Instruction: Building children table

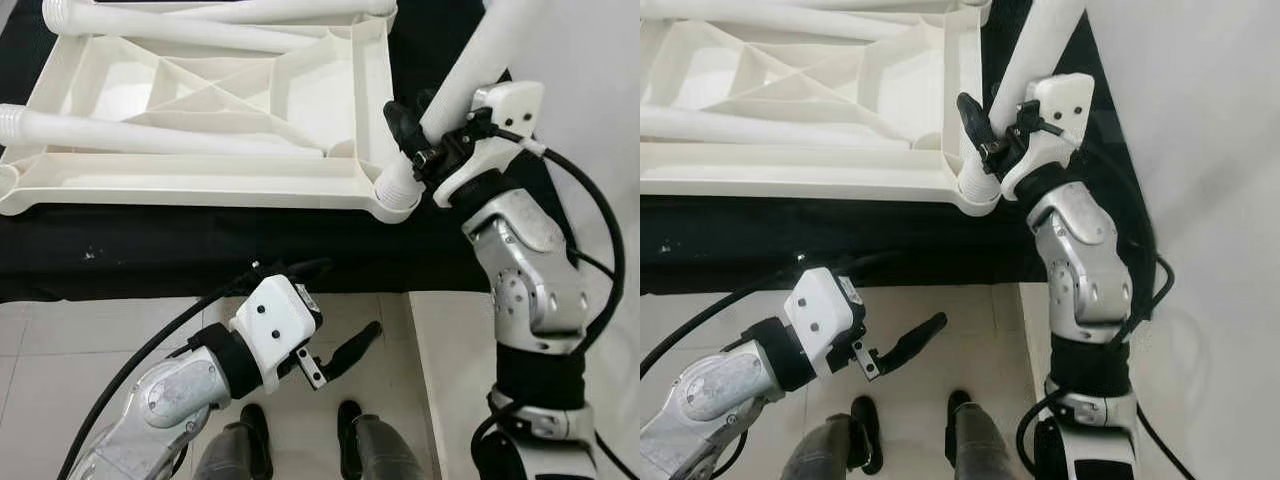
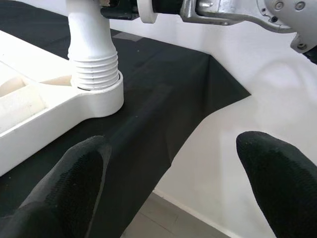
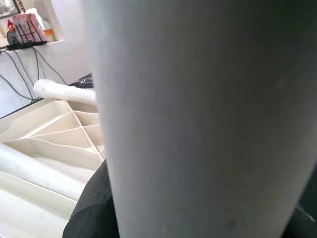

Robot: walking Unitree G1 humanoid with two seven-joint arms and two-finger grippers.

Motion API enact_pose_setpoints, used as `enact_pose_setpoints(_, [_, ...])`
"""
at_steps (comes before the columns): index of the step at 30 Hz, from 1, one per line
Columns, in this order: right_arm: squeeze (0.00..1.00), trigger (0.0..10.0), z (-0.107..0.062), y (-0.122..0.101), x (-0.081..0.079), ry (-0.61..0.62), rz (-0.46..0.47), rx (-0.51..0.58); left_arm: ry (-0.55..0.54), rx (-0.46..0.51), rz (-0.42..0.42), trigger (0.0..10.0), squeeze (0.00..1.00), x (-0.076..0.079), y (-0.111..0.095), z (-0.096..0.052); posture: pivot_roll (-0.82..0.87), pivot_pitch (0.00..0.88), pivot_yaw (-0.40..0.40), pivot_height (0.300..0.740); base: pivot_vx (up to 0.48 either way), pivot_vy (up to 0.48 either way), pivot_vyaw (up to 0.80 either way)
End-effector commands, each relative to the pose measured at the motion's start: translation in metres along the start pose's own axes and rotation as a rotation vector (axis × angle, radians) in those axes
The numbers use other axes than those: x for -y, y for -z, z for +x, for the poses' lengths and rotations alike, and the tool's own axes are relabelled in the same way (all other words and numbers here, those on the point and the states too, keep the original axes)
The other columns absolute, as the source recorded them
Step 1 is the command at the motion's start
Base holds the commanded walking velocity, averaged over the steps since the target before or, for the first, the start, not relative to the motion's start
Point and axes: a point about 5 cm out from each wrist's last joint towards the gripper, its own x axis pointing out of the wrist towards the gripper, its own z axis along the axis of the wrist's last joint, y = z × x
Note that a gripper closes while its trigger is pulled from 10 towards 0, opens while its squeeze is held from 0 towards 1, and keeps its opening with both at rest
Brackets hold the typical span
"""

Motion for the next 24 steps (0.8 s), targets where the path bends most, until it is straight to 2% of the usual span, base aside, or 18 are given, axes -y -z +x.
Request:
enact_pose_setpoints(1, [0.00,10.0,-0.018,0.061,0.002,0.055,0.112,-0.288,0.021,-0.005,-0.015,10.0,0.00,0.004,0.003,-0.001,-0.01,0.379,-0.006,0.740,0.000,0.000,0.00])
enact_pose_setpoints(3, [0.00,10.0,-0.021,0.061,-0.005,0.049,0.106,-0.274,0.021,-0.003,-0.009,10.0,0.00,0.002,0.003,-0.001,-0.01,0.375,-0.003,0.740,0.000,0.000,0.00])
enact_pose_setpoints(8, [0.00,10.0,-0.020,0.056,-0.008,0.028,0.069,-0.249,0.021,-0.004,-0.002,10.0,0.00,0.001,0.004,0.000,-0.01,0.372,0.000,0.740,0.000,0.000,0.00])
enact_pose_setpoints(12, [0.00,10.0,-0.008,0.026,-0.003,-0.003,0.062,-0.094,-0.035,0.000,0.009,10.0,0.00,-0.011,0.005,0.005,-0.02,0.331,0.000,0.740,0.000,0.000,0.00])
enact_pose_setpoints(15, [0.00,10.0,-0.005,0.016,-0.001,-0.019,0.089,-0.043,-0.062,0.015,0.007,10.0,0.00,-0.017,0.003,0.008,-0.02,0.307,-0.001,0.740,0.000,0.000,0.00])
enact_pose_setpoints(16, [0.00,10.0,-0.001,0.005,0.002,-0.037,0.117,0.006,-0.089,0.030,0.005,10.0,0.00,-0.024,0.001,0.010,-0.03,0.291,-0.002,0.740,0.000,0.000,0.00])
enact_pose_setpoints(19, [0.00,10.0,0.003,-0.004,0.004,-0.057,0.136,0.049,-0.120,0.044,0.002,10.0,0.00,-0.033,0.001,0.013,-0.03,0.264,-0.002,0.740,0.000,0.000,0.00])
enact_pose_setpoints(20, [0.00,10.0,0.009,-0.023,0.008,-0.096,0.155,0.131,-0.192,0.085,-0.014,10.0,0.00,-0.052,-0.004,0.017,-0.03,0.217,-0.006,0.740,0.000,0.000,0.00])
enact_pose_setpoints(23, [0.00,10.0,0.010,-0.027,0.009,-0.106,0.151,0.149,-0.221,0.101,-0.026,10.0,0.00,-0.058,-0.007,0.018,-0.03,0.211,-0.006,0.740,0.000,0.000,0.00])
enact_pose_setpoints(24, [0.00,10.0,0.010,-0.028,0.009,-0.120,0.132,0.161,-0.270,0.128,-0.041,10.0,0.00,-0.069,-0.012,0.019,-0.03,0.172,-0.009,0.740,0.000,0.000,0.00])
